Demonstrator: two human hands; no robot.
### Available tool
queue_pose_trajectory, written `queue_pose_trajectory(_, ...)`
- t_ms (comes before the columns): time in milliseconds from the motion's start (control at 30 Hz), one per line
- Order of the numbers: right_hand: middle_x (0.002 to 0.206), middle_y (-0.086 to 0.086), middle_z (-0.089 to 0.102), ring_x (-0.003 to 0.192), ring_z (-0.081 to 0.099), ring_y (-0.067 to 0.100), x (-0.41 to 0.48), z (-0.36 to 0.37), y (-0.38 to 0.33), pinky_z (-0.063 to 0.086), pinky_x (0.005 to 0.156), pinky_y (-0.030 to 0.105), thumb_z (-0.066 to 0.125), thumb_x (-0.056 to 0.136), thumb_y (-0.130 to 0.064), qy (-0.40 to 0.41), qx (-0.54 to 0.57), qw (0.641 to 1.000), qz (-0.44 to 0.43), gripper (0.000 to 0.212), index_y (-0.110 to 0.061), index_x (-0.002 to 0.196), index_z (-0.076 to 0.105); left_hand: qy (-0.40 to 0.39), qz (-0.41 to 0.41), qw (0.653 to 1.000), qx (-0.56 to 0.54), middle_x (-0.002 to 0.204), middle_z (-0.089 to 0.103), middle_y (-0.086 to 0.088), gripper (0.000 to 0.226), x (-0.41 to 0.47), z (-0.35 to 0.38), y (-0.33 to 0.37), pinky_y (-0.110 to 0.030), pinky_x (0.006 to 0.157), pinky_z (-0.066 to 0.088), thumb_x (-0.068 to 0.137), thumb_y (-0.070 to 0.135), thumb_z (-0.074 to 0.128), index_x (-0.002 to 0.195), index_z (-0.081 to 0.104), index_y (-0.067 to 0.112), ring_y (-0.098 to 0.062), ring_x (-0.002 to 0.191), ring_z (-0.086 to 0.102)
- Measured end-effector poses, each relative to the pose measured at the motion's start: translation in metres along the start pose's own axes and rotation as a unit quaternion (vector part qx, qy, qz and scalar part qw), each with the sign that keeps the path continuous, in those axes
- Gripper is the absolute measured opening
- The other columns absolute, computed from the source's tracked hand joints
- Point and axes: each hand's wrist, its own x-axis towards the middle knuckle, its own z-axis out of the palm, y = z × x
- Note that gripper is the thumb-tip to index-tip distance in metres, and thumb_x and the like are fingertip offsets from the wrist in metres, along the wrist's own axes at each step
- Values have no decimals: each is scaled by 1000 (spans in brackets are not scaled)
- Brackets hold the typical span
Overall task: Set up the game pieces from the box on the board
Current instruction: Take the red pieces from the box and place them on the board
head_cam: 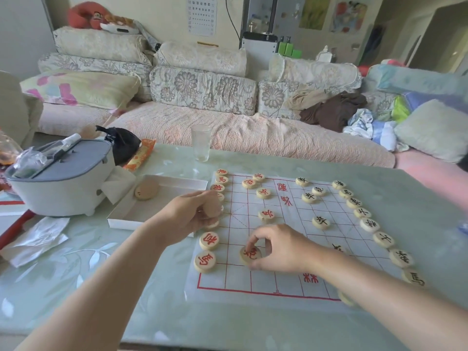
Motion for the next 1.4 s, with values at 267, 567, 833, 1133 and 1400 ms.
queue_pose_trajectory(267,99,-23,62,93,55,-5,-9,15,8,47,82,21,70,77,-52,21,-38,999,-27,22,-35,91,67,-44,-37,998,12,119,63,-26,29,-9,16,-17,-31,70,59,102,20,43,116,57,0,-31,94,68)
queue_pose_trajectory(567,76,-25,44,73,50,-17,14,4,-26,35,66,3,82,79,-32,208,129,966,-80,39,-23,109,58,-65,-28,997,16,111,63,-26,34,-3,18,-15,-33,73,60,100,25,47,116,56,-4,-33,99,66)
queue_pose_trajectory(833,79,-36,56,71,52,-17,40,9,-21,36,64,5,81,80,-28,216,128,965,-81,29,-21,98,60,13,34,991,132,89,70,-9,24,9,3,-6,-38,75,59,99,25,50,103,63,5,-24,74,69)
queue_pose_trajectory(1133,81,-29,62,67,49,-21,34,-2,28,35,62,7,80,81,-24,146,107,983,4,24,-26,98,63,285,138,642,698,140,49,-4,50,74,-138,-6,-43,91,45,91,12,38,138,48,25,-33,115,42)
queue_pose_trajectory(1400,67,-51,49,63,47,-25,13,-22,50,36,57,6,84,75,-29,52,26,997,54,28,-36,91,62,242,95,685,680,149,38,-5,45,100,-155,1,-43,112,29,95,14,43,137,48,30,-34,133,32)
